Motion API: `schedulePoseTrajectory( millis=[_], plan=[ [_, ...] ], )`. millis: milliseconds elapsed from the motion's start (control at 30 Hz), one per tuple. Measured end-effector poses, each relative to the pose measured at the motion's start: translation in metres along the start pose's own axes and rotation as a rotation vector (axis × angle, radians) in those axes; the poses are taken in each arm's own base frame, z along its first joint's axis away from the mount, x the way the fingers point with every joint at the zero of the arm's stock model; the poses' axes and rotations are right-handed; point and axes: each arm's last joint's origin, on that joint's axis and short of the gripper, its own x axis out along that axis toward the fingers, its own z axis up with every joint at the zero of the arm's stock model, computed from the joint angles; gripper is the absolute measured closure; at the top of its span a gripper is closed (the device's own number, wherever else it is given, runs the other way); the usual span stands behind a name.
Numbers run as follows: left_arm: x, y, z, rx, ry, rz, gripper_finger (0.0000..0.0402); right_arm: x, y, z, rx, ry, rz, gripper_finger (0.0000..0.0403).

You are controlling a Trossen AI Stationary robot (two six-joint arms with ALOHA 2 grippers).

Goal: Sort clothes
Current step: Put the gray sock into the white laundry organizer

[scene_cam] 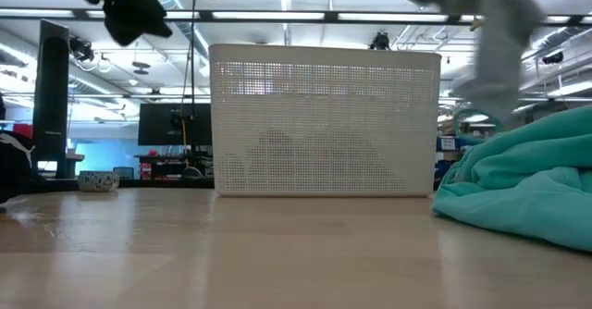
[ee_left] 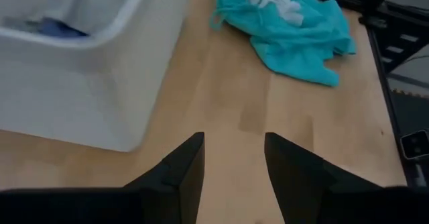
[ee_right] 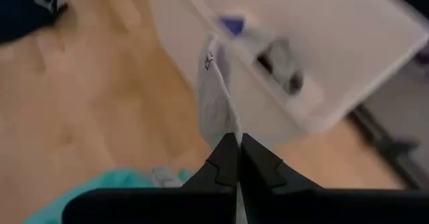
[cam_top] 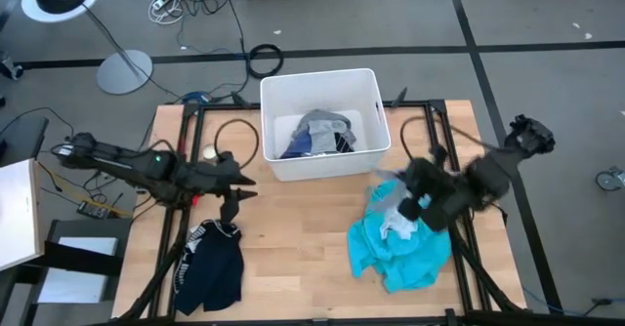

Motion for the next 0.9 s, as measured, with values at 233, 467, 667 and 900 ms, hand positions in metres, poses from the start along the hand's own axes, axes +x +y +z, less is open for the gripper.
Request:
schedulePoseTrajectory(
  millis=[233,467,667,900],
  plan=[
    [0.027,-0.006,-0.034,-0.067,-0.024,-0.072,0.0241,0.015,-0.027,0.084,-0.115,-0.231,0.047,0.0401],
    [0.042,-0.01,-0.062,-0.135,-0.094,-0.178,0.0241,0.035,-0.072,0.149,-0.115,-0.556,0.123,0.0401],
    [0.047,-0.009,-0.082,-0.189,-0.072,-0.205,0.0241,0.077,-0.106,0.166,-0.064,-0.533,0.131,0.04],
    [0.048,-0.009,-0.09,-0.205,-0.093,-0.184,0.0241,0.162,-0.114,0.159,0.052,-0.219,0.105,0.0382]
  ],
)
